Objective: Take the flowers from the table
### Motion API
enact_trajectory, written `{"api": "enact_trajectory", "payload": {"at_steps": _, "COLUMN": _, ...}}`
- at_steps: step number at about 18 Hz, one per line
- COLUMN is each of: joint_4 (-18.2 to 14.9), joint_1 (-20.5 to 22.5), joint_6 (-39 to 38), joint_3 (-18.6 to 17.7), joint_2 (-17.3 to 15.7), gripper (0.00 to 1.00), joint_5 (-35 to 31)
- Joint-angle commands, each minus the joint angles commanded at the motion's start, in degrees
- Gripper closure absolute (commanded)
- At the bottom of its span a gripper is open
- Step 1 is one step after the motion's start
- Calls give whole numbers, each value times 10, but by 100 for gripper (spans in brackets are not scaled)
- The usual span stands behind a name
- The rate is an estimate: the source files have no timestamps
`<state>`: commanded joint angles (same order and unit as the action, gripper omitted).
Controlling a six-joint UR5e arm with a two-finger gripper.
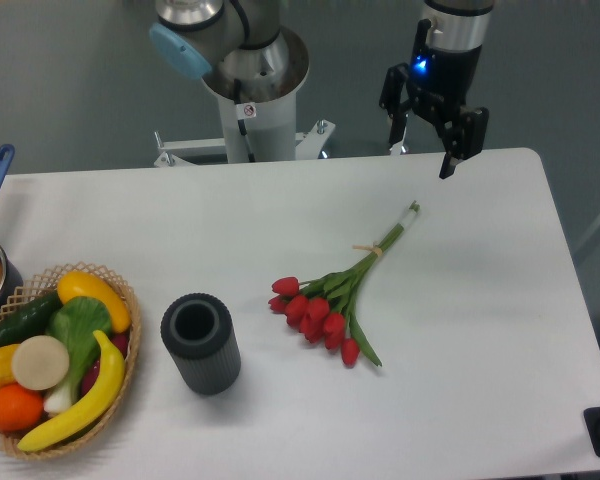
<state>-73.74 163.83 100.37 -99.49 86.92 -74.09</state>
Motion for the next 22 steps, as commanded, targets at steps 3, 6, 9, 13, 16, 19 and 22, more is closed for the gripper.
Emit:
{"api": "enact_trajectory", "payload": {"at_steps": 3, "joint_4": 0, "joint_1": -1, "joint_6": 0, "joint_3": 1, "joint_2": 0, "gripper": 0, "joint_5": -1}}
{"api": "enact_trajectory", "payload": {"at_steps": 6, "joint_4": 0, "joint_1": -2, "joint_6": -3, "joint_3": 3, "joint_2": 1, "gripper": 0, "joint_5": -4}}
{"api": "enact_trajectory", "payload": {"at_steps": 9, "joint_4": 0, "joint_1": -3, "joint_6": -29, "joint_3": 3, "joint_2": 5, "gripper": 0, "joint_5": -1}}
{"api": "enact_trajectory", "payload": {"at_steps": 13, "joint_4": 15, "joint_1": -4, "joint_6": -55, "joint_3": -5, "joint_2": 6, "gripper": 0, "joint_5": 1}}
{"api": "enact_trajectory", "payload": {"at_steps": 16, "joint_4": 17, "joint_1": -11, "joint_6": -125, "joint_3": -5, "joint_2": 9, "gripper": 0, "joint_5": 1}}
{"api": "enact_trajectory", "payload": {"at_steps": 19, "joint_4": 16, "joint_1": -25, "joint_6": -148, "joint_3": -5, "joint_2": 18, "gripper": 0, "joint_5": 3}}
{"api": "enact_trajectory", "payload": {"at_steps": 22, "joint_4": 18, "joint_1": -47, "joint_6": -197, "joint_3": -9, "joint_2": 32, "gripper": 0, "joint_5": 3}}
